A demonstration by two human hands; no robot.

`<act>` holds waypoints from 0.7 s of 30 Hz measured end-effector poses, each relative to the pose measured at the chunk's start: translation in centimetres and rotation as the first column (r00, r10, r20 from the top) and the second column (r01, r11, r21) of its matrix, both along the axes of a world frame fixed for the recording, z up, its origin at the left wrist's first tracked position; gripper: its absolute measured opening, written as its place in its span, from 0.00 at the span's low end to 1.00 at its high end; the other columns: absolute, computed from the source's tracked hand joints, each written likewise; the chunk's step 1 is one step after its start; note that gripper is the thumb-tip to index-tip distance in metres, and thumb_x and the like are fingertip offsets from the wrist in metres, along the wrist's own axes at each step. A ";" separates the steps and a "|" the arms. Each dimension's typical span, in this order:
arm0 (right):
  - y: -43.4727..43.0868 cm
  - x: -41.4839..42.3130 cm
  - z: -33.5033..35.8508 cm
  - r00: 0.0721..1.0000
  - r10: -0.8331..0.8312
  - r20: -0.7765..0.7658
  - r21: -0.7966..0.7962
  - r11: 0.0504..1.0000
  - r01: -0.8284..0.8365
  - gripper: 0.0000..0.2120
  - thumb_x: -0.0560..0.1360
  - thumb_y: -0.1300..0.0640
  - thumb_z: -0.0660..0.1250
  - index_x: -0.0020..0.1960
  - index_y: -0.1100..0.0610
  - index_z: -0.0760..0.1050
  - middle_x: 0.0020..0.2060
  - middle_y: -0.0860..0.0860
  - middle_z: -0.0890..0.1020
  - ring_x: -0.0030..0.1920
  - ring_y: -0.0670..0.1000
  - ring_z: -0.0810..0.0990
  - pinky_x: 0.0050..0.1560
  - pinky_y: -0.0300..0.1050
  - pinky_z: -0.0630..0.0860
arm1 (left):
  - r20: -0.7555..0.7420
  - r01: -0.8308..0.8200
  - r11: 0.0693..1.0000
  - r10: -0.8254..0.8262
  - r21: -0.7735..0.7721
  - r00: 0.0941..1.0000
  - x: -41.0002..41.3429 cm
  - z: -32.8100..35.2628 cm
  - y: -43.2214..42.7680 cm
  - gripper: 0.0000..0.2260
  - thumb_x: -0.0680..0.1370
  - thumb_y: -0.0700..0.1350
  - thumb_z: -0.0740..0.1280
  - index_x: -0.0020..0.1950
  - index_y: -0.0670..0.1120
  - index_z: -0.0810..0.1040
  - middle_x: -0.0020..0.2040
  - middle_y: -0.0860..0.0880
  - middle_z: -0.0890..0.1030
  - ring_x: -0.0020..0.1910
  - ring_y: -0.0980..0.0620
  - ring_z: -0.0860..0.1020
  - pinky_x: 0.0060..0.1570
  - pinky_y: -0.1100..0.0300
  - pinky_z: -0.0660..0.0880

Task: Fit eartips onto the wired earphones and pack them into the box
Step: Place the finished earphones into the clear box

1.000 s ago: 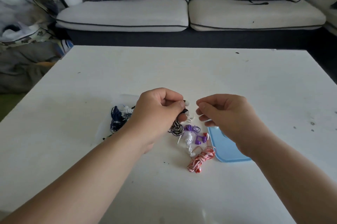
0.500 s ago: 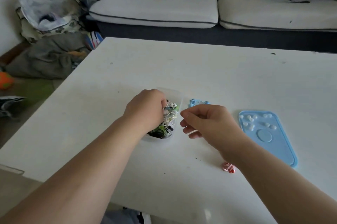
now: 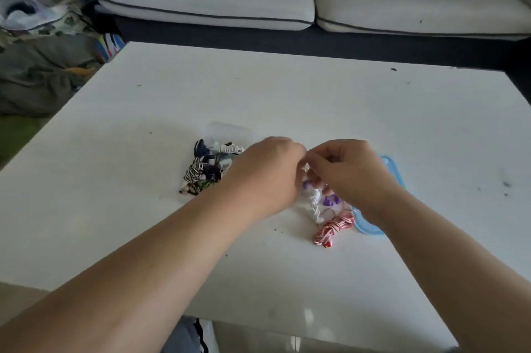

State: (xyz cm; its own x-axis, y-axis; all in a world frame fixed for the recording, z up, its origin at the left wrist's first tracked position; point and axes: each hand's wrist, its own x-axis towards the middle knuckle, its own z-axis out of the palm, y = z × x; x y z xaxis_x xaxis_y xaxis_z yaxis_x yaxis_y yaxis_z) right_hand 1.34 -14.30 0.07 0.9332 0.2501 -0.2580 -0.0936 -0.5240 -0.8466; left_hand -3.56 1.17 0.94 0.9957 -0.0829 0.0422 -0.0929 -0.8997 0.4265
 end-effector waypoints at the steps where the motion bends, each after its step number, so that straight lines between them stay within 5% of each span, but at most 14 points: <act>1: -1.1 0.4 -0.2 1.000 -0.004 0.010 -0.061 0.998 0.005 0.10 0.76 0.58 0.66 0.41 0.56 0.84 0.34 0.54 0.86 0.33 0.53 0.81 0.41 0.56 0.83 | -0.087 0.044 0.999 -0.043 0.001 0.995 0.1 -0.4 -1.4 0.05 0.79 0.45 0.66 0.46 0.50 0.80 0.44 0.50 0.81 0.45 0.46 0.81 0.44 0.53 0.78; 4: -4.3 1.1 -1.1 0.999 0.030 -0.030 -0.227 0.973 -0.036 0.11 0.76 0.57 0.65 0.41 0.62 0.81 0.37 0.58 0.86 0.32 0.53 0.78 0.40 0.54 0.81 | -0.288 0.112 0.992 -0.091 0.058 0.953 0.0 -2.1 -4.7 0.10 0.79 0.54 0.68 0.44 0.49 0.74 0.44 0.51 0.78 0.47 0.45 0.79 0.43 0.56 0.74; 8: -7.2 1.2 -2.0 0.985 0.074 -0.158 -0.269 0.956 -0.115 0.12 0.77 0.54 0.65 0.41 0.59 0.82 0.37 0.55 0.87 0.33 0.51 0.80 0.37 0.46 0.78 | -0.346 0.182 0.977 -0.132 0.115 0.929 -0.2 -4.3 -7.4 0.19 0.75 0.62 0.72 0.47 0.52 0.65 0.46 0.53 0.75 0.48 0.47 0.75 0.45 0.56 0.70; 11: -8.5 1.3 -2.2 0.981 0.098 -0.165 -0.284 0.948 -0.142 0.13 0.78 0.55 0.63 0.45 0.63 0.81 0.39 0.55 0.86 0.32 0.48 0.81 0.37 0.43 0.77 | -0.334 0.186 0.968 -0.120 0.171 0.935 -0.1 -5.2 -8.3 0.14 0.77 0.55 0.70 0.53 0.50 0.70 0.47 0.52 0.75 0.52 0.45 0.77 0.46 0.55 0.71; 14: -9.3 1.3 -2.1 0.982 0.107 -0.156 -0.277 0.949 -0.148 0.13 0.79 0.56 0.62 0.50 0.67 0.77 0.43 0.59 0.86 0.31 0.45 0.82 0.34 0.39 0.77 | -0.371 0.162 0.967 -0.080 0.196 0.925 0.2 -5.1 -8.8 0.11 0.75 0.46 0.65 0.39 0.49 0.63 0.37 0.52 0.69 0.42 0.42 0.73 0.39 0.57 0.67; 18: -9.8 1.4 -1.6 0.985 0.093 -0.147 -0.240 0.962 -0.127 0.12 0.79 0.57 0.62 0.51 0.64 0.80 0.45 0.58 0.86 0.31 0.43 0.83 0.36 0.40 0.79 | -0.461 -0.022 0.999 0.034 0.031 0.887 1.4 -2.6 -7.9 0.15 0.75 0.53 0.64 0.33 0.47 0.68 0.30 0.53 0.76 0.31 0.47 0.73 0.33 0.60 0.67; 21: -10.0 1.0 -0.8 0.980 0.042 -0.193 -0.092 0.994 -0.061 0.12 0.80 0.61 0.62 0.52 0.51 0.84 0.44 0.49 0.87 0.38 0.44 0.85 0.43 0.42 0.83 | -0.552 -0.247 0.918 0.038 -0.310 0.833 2.2 -0.1 -6.5 0.12 0.75 0.55 0.68 0.41 0.47 0.80 0.34 0.50 0.82 0.31 0.52 0.77 0.37 0.59 0.73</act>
